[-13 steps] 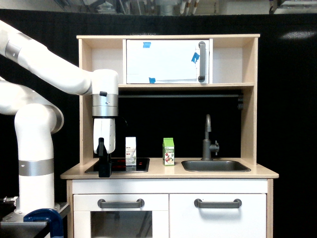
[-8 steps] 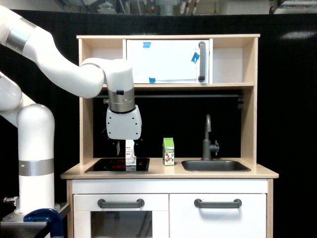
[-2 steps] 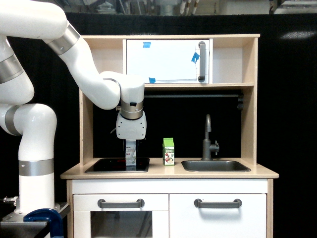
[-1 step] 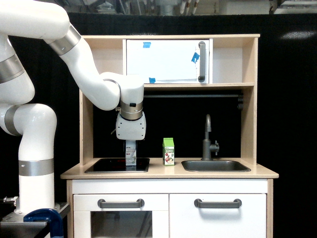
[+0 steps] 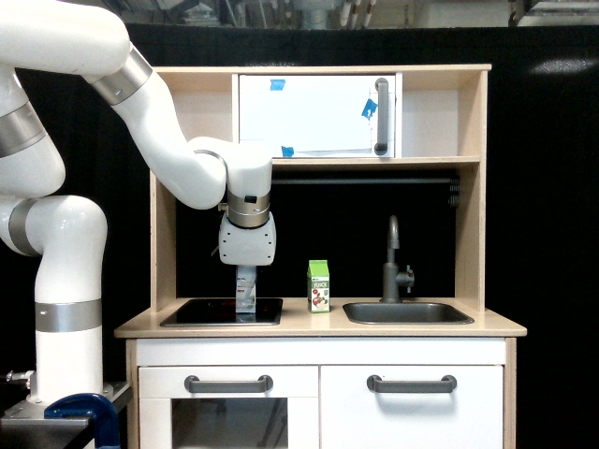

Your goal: Put the white box into the sink

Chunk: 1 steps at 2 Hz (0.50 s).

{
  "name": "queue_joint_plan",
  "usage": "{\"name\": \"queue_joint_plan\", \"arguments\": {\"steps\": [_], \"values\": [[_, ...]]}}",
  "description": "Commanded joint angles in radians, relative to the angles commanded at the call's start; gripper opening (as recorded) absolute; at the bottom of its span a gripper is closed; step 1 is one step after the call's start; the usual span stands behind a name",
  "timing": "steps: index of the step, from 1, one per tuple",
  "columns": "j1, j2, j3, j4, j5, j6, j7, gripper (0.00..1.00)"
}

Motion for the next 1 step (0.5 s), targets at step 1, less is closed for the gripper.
{"name": "queue_joint_plan", "arguments": {"steps": [1], "values": [[0.077, 0.245, -0.26, 0.3, 0.052, 0.195, -0.204, 0.0]]}}
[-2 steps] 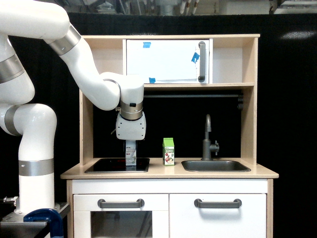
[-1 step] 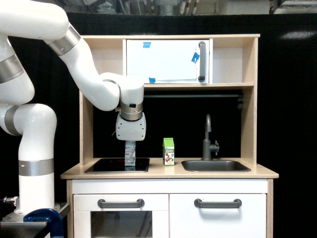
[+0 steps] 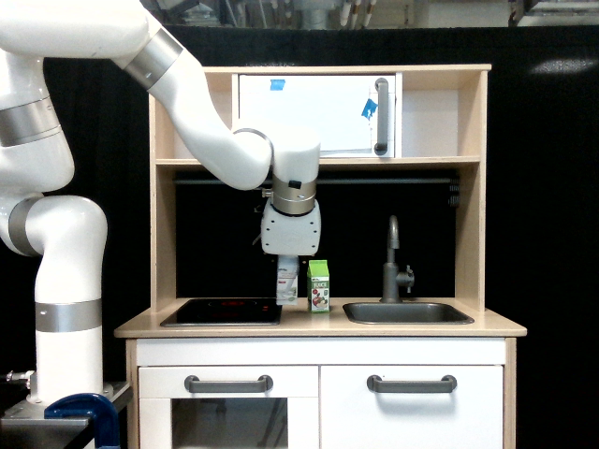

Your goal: Put the white box into the sink

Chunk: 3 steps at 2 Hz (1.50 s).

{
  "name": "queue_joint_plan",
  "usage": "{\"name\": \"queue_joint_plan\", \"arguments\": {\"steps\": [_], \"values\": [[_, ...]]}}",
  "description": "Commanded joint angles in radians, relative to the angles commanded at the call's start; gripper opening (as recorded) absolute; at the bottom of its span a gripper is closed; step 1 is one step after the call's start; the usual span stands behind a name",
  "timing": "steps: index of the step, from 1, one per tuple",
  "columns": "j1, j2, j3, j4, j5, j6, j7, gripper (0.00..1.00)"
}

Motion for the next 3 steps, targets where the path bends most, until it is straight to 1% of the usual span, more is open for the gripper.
{"name": "queue_joint_plan", "arguments": {"steps": [1, 2, 3], "values": [[-0.094, 0.605, -0.067, 0.479, 0.42, 0.375, -0.272, 0.0], [-0.321, 0.768, 0.105, 0.713, 0.472, 0.466, -0.247, 0.0], [-0.376, 0.752, 0.167, 0.696, 0.45, 0.44, -0.256, 1.0]]}}
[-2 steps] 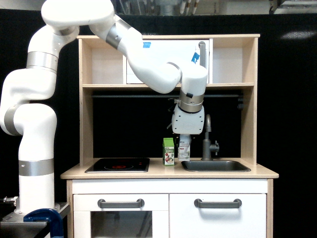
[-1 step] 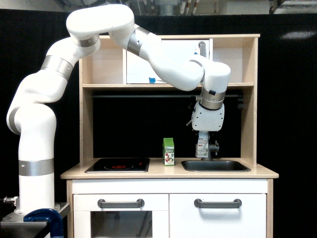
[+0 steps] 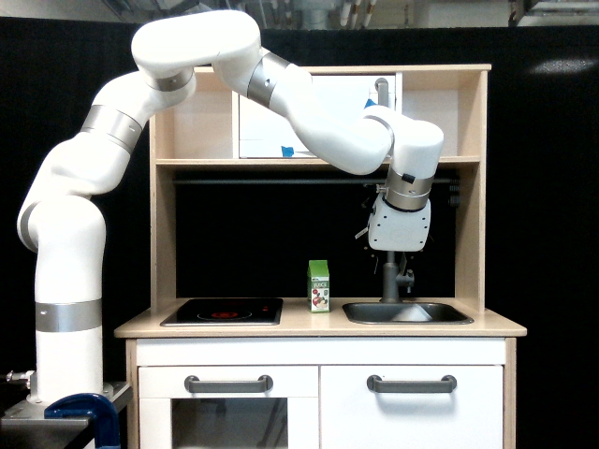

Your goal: Put the white box into the sink

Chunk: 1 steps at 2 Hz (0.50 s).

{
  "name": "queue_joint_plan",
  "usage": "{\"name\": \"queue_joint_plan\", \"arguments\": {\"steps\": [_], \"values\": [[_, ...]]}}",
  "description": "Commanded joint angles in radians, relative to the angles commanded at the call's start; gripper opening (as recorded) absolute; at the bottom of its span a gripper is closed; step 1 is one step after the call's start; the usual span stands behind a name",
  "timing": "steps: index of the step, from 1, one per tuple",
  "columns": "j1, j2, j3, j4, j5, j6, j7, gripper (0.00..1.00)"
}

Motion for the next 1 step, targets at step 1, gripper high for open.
{"name": "queue_joint_plan", "arguments": {"steps": [1], "values": [[0.047, -0.414, 0.044, -0.396, -0.227, -0.192, 0.068, 1.0]]}}
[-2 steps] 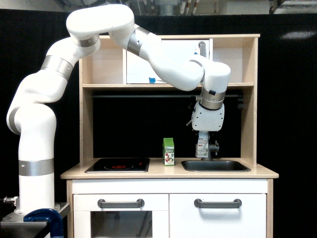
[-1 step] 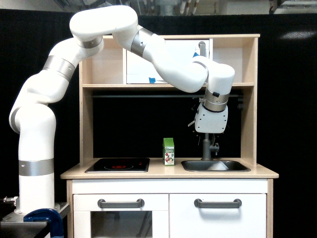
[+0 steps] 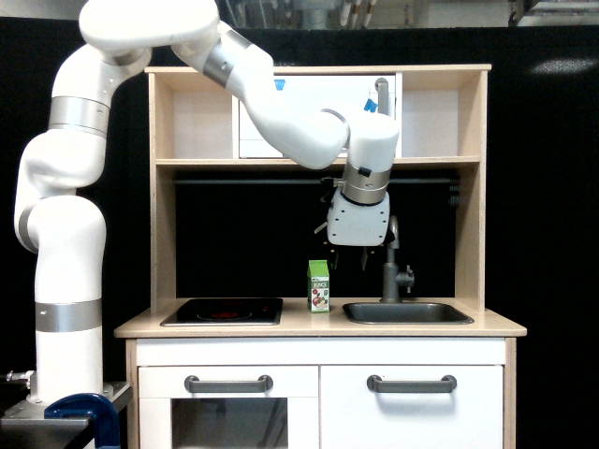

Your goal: Put the white box into the sink

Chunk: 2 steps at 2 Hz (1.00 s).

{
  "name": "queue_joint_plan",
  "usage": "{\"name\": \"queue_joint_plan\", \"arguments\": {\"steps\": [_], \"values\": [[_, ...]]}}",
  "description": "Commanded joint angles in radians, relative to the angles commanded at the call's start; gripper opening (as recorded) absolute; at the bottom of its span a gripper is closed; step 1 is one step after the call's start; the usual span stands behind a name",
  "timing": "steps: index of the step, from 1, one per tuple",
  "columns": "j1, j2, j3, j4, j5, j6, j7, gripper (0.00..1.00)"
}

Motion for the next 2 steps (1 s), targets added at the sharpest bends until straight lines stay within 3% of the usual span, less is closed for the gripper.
{"name": "queue_joint_plan", "arguments": {"steps": [1, 2], "values": [[-0.163, -0.38, 0.016, -0.243, -0.291, 0.037, 0.079, 1.0], [-0.193, -0.441, 0.04, -0.265, -0.325, 0.058, 0.115, 1.0]]}}
